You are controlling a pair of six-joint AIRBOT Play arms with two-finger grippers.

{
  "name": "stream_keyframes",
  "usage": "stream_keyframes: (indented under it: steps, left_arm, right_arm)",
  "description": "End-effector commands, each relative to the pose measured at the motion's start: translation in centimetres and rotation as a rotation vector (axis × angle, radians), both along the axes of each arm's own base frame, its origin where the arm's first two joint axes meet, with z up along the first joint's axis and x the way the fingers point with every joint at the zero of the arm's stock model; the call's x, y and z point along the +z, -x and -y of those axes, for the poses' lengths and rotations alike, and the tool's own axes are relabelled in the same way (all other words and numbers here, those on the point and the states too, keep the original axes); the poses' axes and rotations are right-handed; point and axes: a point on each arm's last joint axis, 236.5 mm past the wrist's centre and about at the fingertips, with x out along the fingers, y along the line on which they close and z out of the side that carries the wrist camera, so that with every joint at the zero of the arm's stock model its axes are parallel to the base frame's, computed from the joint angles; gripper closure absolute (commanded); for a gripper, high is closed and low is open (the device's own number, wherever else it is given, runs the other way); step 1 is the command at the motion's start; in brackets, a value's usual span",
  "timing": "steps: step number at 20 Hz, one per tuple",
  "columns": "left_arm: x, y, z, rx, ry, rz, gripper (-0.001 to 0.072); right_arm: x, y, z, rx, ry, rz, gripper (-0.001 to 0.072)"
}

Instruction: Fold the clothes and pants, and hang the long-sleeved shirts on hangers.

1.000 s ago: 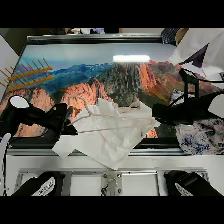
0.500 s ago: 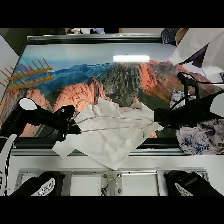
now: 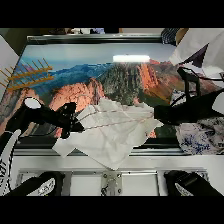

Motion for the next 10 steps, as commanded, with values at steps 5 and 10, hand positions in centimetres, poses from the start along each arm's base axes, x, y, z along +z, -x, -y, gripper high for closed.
stream_keyframes:
  steps: [5, 10]
  left_arm:
    - [-0.2, -0.2, 0.1, -0.004, 0.007, 0.008, 0.0690]
    - [-0.2, -0.3, 0.1, -0.002, 0.007, 0.009, 0.0690]
  right_arm:
    - [1.0, -2.9, -1.6, 0.038, -0.028, 0.111, 0.0690]
    - [1.9, -2.9, -4.7, 0.139, -0.060, 0.183, 0.0690]
